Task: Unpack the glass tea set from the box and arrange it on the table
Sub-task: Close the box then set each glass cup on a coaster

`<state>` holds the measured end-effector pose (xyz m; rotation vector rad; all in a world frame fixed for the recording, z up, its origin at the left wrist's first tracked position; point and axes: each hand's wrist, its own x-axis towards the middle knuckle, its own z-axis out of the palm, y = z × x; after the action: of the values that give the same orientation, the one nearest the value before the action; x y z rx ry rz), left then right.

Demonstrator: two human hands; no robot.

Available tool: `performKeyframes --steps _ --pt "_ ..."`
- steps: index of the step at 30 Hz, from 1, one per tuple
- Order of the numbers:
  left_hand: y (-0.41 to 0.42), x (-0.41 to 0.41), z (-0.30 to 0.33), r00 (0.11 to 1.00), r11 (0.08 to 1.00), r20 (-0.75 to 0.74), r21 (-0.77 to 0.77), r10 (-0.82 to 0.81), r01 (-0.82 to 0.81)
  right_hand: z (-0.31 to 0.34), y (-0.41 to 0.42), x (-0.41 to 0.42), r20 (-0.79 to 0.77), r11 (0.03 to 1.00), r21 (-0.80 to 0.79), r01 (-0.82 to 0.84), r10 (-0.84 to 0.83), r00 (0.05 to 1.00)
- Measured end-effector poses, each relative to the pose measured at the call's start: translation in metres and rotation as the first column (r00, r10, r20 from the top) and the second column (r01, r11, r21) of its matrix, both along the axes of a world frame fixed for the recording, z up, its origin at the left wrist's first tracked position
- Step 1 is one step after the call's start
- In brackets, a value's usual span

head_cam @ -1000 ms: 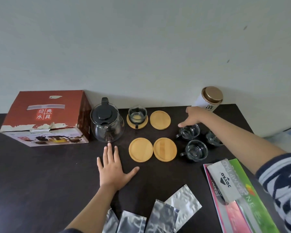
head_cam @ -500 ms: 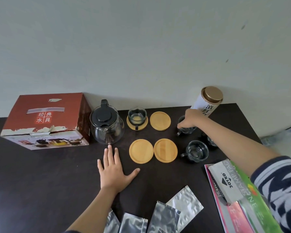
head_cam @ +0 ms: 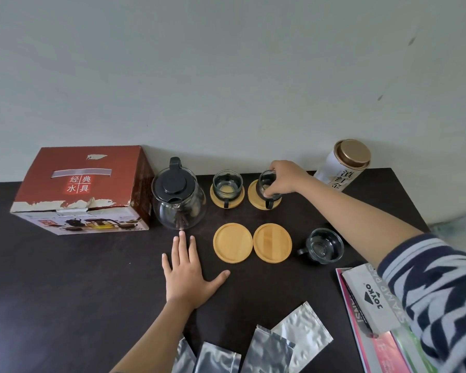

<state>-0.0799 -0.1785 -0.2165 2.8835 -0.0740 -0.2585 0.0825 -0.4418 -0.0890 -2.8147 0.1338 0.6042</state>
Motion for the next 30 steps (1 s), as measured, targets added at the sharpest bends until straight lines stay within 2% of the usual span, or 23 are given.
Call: performKeyframes --steps 13,17,23,30 --pt "0.0 0.0 0.001 1.0 1.0 -0.004 0.009 0.006 -0.006 -0.006 0.004 -0.008 -0.007 1.0 -0.017 0.01 -0.01 1.0" --pt "0.0 0.0 0.001 1.0 1.0 -0.007 0.007 0.004 -0.004 0.004 -0.011 -0.033 0.012 0.999 0.039 0.027 -0.028 1.0" --pt "0.0 -0.001 0.0 1.0 1.0 -0.001 -0.001 0.003 -0.003 0.018 -0.041 -0.099 -0.195 0.995 -0.042 0.096 -0.102 0.976" --pt "0.0 -0.002 0.001 1.0 1.0 0.001 -0.013 0.004 -0.004 -0.003 -0.05 -0.15 -0.226 0.979 -0.163 0.124 -0.16 0.961"
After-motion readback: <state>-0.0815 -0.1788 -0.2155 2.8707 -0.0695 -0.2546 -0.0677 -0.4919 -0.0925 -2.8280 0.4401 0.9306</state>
